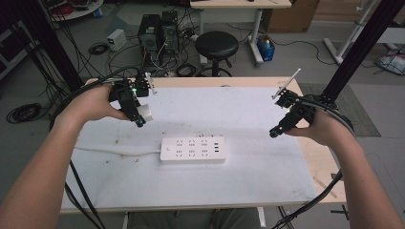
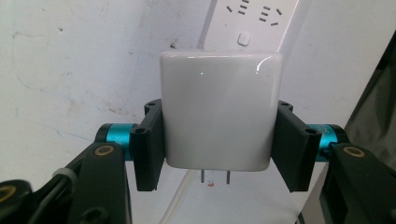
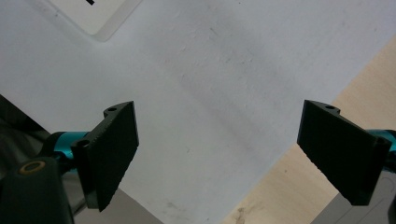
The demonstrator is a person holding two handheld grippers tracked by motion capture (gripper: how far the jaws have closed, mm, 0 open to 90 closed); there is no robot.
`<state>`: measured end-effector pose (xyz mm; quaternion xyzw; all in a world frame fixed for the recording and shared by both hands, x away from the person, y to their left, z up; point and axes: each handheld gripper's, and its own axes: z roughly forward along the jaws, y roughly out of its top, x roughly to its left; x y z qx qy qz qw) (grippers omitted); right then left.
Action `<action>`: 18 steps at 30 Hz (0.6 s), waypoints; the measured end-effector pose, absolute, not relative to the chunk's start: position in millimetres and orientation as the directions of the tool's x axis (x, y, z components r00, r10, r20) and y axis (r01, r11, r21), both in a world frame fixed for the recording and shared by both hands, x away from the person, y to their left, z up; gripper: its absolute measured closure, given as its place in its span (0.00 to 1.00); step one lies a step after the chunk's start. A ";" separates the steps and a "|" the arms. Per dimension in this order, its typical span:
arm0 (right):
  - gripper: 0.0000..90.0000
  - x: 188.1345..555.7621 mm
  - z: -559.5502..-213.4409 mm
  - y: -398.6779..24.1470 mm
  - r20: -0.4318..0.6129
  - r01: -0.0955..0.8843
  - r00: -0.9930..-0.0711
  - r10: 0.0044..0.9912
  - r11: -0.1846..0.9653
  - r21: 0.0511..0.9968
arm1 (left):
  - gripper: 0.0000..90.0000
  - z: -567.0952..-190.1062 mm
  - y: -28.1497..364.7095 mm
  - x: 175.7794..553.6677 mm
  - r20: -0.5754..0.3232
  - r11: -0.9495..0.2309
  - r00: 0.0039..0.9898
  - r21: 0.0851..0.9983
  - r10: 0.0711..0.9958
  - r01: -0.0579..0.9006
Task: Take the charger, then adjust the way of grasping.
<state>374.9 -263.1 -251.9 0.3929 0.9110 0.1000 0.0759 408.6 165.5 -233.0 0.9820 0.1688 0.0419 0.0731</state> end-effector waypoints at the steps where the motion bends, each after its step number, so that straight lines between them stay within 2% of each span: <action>1: 0.13 373.9 -250.2 -263.2 -0.059 0.704 -0.676 0.735 0.667 0.246 | 0.47 -232.3 165.3 407.4 0.057 -0.932 0.940 0.165 0.336 0.323; 9: 0.13 370.6 -242.8 -264.9 -0.011 0.756 -0.621 0.783 0.603 0.254 | 0.47 -228.8 156.7 399.5 0.071 -0.939 0.957 0.228 0.282 0.259; 11: 0.13 370.7 -242.2 -264.4 0.002 0.768 -0.607 0.794 0.587 0.256 | 0.47 -228.8 151.7 396.2 0.073 -0.934 0.964 0.278 0.255 0.226; 14: 0.13 371.6 -241.7 -263.5 0.027 0.783 -0.592 0.805 0.567 0.255 | 0.47 -229.8 147.3 394.2 0.079 -0.930 0.967 0.305 0.242 0.207; 18: 0.13 372.8 -236.9 -260.8 0.094 0.818 -0.540 0.837 0.496 0.291 | 0.47 -235.6 132.8 390.0 0.077 -0.915 0.978 0.372 0.196 0.154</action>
